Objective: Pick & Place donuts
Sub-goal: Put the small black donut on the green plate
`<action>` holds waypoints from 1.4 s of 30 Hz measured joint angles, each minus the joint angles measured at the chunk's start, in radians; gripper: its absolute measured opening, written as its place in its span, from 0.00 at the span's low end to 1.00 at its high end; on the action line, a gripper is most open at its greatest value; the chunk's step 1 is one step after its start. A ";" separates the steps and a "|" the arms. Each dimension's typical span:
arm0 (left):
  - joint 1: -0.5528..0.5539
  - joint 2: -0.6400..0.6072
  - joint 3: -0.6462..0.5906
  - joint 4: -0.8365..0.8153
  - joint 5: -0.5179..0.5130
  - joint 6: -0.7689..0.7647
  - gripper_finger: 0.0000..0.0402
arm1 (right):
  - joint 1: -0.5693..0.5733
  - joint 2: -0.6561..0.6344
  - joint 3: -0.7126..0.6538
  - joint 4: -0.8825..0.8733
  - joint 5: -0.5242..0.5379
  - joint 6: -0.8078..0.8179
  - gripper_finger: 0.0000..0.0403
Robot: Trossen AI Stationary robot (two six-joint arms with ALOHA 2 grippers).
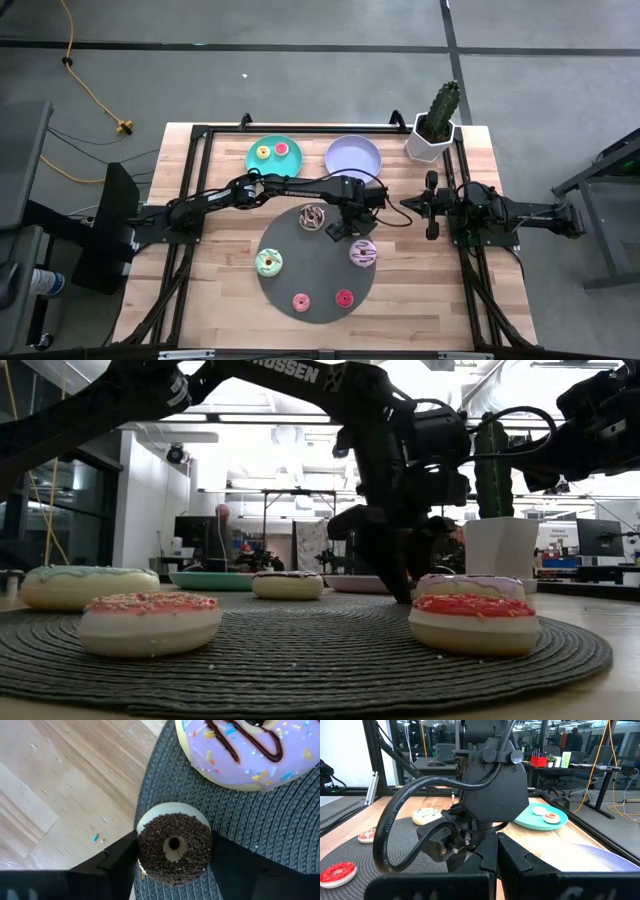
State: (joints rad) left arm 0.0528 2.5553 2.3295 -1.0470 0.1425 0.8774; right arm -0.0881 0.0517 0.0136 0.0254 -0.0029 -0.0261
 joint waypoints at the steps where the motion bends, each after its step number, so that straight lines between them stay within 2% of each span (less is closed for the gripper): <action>1: 0.000 0.000 0.000 0.000 0.000 -0.005 0.54 | 0.000 0.000 0.000 0.000 0.000 0.000 0.00; 10: 0.000 0.004 0.023 -0.012 -0.025 -0.046 0.52 | 0.000 0.000 0.000 0.000 0.000 0.000 0.00; 15: 0.000 -0.022 0.025 -0.030 -0.070 -0.105 0.52 | 0.000 0.000 0.000 0.000 0.000 0.000 0.00; 20: 0.000 -0.063 0.026 -0.043 -0.071 -0.165 0.52 | 0.000 0.000 0.000 -0.001 0.000 0.000 0.00; 23: 0.000 -0.080 0.027 -0.046 -0.074 -0.235 0.52 | 0.000 0.000 0.000 0.000 0.000 0.000 0.00; 27: 0.011 -0.115 0.027 -0.081 -0.076 -0.403 0.52 | 0.000 0.000 0.000 0.000 0.000 0.000 0.00; 33: 0.061 -0.148 0.024 -0.167 0.002 -0.562 0.52 | 0.000 0.006 0.000 0.000 0.000 0.000 0.00; 42: 0.181 -0.180 0.025 -0.319 0.135 -0.641 0.52 | 0.000 0.015 0.000 0.000 0.000 0.000 0.00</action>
State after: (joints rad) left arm 0.2335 2.3758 2.3547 -1.3663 0.2777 0.2359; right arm -0.0883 0.0668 0.0135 0.0250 -0.0032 -0.0261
